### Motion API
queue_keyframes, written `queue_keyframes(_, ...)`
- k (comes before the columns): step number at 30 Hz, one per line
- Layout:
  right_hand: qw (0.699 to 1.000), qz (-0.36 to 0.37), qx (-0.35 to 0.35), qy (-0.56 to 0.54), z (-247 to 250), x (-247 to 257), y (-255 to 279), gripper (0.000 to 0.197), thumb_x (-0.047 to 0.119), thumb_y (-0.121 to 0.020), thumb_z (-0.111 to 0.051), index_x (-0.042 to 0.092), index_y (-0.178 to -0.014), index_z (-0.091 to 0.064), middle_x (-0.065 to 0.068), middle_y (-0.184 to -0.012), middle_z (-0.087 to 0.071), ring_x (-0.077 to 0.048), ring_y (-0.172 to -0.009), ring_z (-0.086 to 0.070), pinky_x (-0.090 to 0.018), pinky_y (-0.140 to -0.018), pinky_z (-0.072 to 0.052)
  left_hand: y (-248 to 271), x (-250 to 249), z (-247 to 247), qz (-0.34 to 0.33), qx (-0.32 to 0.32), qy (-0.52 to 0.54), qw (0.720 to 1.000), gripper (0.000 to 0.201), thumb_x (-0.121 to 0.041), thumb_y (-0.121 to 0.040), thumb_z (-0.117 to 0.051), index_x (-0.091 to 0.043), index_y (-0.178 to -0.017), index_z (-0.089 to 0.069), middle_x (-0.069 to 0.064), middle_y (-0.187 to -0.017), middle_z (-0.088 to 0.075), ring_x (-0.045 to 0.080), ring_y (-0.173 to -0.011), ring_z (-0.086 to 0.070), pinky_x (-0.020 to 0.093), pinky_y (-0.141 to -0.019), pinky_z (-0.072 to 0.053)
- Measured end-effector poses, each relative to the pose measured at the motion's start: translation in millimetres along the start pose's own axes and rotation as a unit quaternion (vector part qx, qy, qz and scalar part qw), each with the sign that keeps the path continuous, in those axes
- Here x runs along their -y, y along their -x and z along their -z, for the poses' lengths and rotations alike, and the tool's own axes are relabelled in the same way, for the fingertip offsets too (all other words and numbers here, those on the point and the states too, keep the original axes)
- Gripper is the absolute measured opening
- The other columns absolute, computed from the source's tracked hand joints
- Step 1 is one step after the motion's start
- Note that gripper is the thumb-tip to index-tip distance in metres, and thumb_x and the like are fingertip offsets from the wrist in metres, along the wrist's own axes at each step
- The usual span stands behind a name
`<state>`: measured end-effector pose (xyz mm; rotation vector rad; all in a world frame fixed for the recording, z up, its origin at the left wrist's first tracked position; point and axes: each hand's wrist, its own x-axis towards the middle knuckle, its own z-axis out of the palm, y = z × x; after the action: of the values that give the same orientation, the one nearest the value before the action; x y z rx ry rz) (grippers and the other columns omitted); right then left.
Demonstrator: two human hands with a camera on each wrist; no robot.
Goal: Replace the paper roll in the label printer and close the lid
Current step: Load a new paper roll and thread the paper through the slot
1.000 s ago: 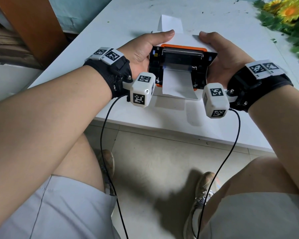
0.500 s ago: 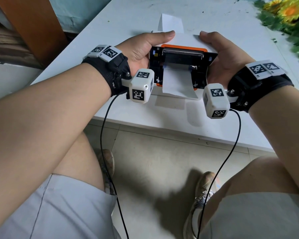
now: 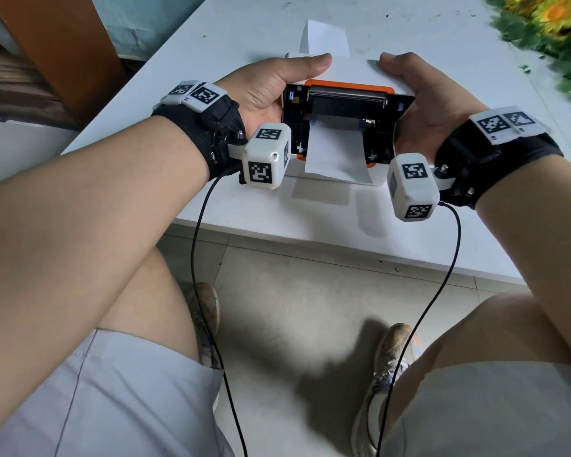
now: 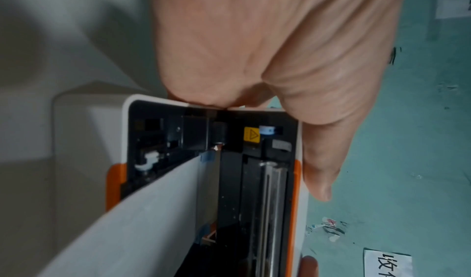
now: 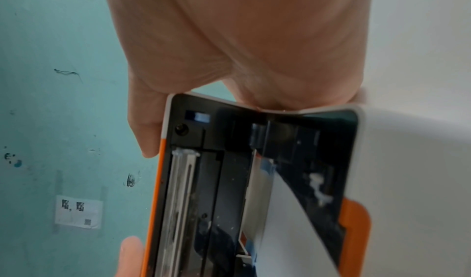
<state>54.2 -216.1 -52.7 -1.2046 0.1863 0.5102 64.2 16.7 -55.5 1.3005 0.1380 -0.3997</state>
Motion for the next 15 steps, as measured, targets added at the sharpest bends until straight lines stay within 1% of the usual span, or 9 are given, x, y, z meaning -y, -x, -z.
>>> queue_keyframes(2, 1.000, -0.001, 0.005, -0.004, -1, 0, 2, 0.070, 0.039, -0.088, -0.080, 0.015, -0.151, -0.060, -0.015, -0.143, -0.070, -0.040, -0.126, -0.071, -0.064, -0.108, -0.049, 0, -1, 1, 0.006, 0.010, 0.002, 1.000, 0.043, -0.024, -0.086, -0.086, -0.014, -0.124, -0.069, 0.021, -0.136, -0.070, 0.044, -0.127, -0.066, 0.061, -0.104, -0.051)
queue_keyframes(5, 1.000, 0.015, -0.003, -0.004, -2, 0, 3, 0.067, 0.036, -0.089, -0.080, 0.014, -0.149, -0.061, -0.016, -0.144, -0.069, -0.040, -0.126, -0.071, -0.064, -0.107, -0.051, 2, -2, 3, 0.017, 0.029, -0.025, 0.999, 0.041, -0.027, -0.091, -0.081, -0.015, -0.127, -0.066, 0.016, -0.115, -0.077, 0.037, -0.100, -0.075, 0.052, -0.093, -0.059)
queue_keyframes(6, 1.000, 0.018, -0.008, -0.002, -2, 0, 3, 0.066, 0.035, -0.088, -0.080, 0.013, -0.148, -0.062, -0.015, -0.144, -0.069, -0.040, -0.127, -0.070, -0.063, -0.107, -0.051, 3, -3, 5, 0.018, 0.033, -0.033, 0.999, 0.042, -0.027, -0.092, -0.080, -0.015, -0.130, -0.067, 0.015, -0.116, -0.077, 0.036, -0.101, -0.075, 0.051, -0.092, -0.060)
queue_keyframes(7, 1.000, 0.019, -0.012, 0.000, -2, 0, 4, 0.063, 0.034, -0.088, -0.081, 0.012, -0.145, -0.066, -0.014, -0.141, -0.071, -0.039, -0.125, -0.071, -0.061, -0.106, -0.053, 3, -3, 6, 0.018, 0.036, -0.037, 0.998, 0.047, -0.026, -0.091, -0.081, -0.014, -0.134, -0.068, 0.015, -0.124, -0.076, 0.036, -0.109, -0.074, 0.052, -0.095, -0.059)
queue_keyframes(9, 1.000, 0.014, -0.009, 0.007, -1, 1, 7, 0.041, 0.033, -0.090, -0.079, 0.011, -0.125, -0.077, -0.012, -0.121, -0.079, -0.036, -0.113, -0.076, -0.054, -0.100, -0.058, 2, -2, 7, 0.014, 0.036, -0.039, 0.999, 0.056, -0.023, -0.088, -0.083, -0.013, -0.141, -0.066, 0.016, -0.138, -0.070, 0.036, -0.121, -0.071, 0.055, -0.099, -0.057)
queue_keyframes(10, 1.000, 0.010, -0.001, 0.003, -1, 0, 9, 0.027, 0.031, -0.091, -0.078, 0.012, -0.111, -0.081, -0.012, -0.113, -0.080, -0.036, -0.110, -0.078, -0.053, -0.098, -0.059, 4, -2, 7, 0.012, 0.037, -0.039, 0.998, 0.054, -0.021, -0.088, -0.083, -0.013, -0.139, -0.067, 0.015, -0.136, -0.071, 0.034, -0.117, -0.072, 0.053, -0.095, -0.060)
queue_keyframes(11, 1.000, 0.009, 0.002, -0.009, -1, 0, 11, 0.019, 0.029, -0.091, -0.078, 0.013, -0.101, -0.083, -0.013, -0.113, -0.080, -0.037, -0.114, -0.077, -0.055, -0.099, -0.058, 4, -2, 7, 0.010, 0.040, -0.041, 0.998, 0.050, -0.019, -0.088, -0.082, -0.014, -0.136, -0.068, 0.014, -0.131, -0.073, 0.032, -0.111, -0.073, 0.050, -0.090, -0.061)
queue_keyframes(13, 1.000, 0.008, 0.012, -0.020, -1, -2, 13, 0.015, 0.026, -0.090, -0.080, 0.015, -0.099, -0.082, -0.013, -0.129, -0.076, -0.037, -0.130, -0.068, -0.061, -0.107, -0.053, 5, -1, 7, 0.002, 0.052, -0.046, 0.998, 0.045, -0.017, -0.089, -0.080, -0.016, -0.133, -0.067, 0.012, -0.129, -0.070, 0.031, -0.112, -0.071, 0.048, -0.089, -0.061)
queue_keyframes(15, 0.999, 0.007, 0.026, -0.022, 1, -2, 11, 0.020, 0.025, -0.090, -0.079, 0.016, -0.108, -0.079, -0.013, -0.144, -0.068, -0.037, -0.136, -0.063, -0.062, -0.110, -0.050, 3, 0, 8, -0.011, 0.052, -0.045, 0.998, 0.047, -0.015, -0.087, -0.082, -0.013, -0.132, -0.067, 0.013, -0.133, -0.069, 0.032, -0.119, -0.070, 0.050, -0.098, -0.058)
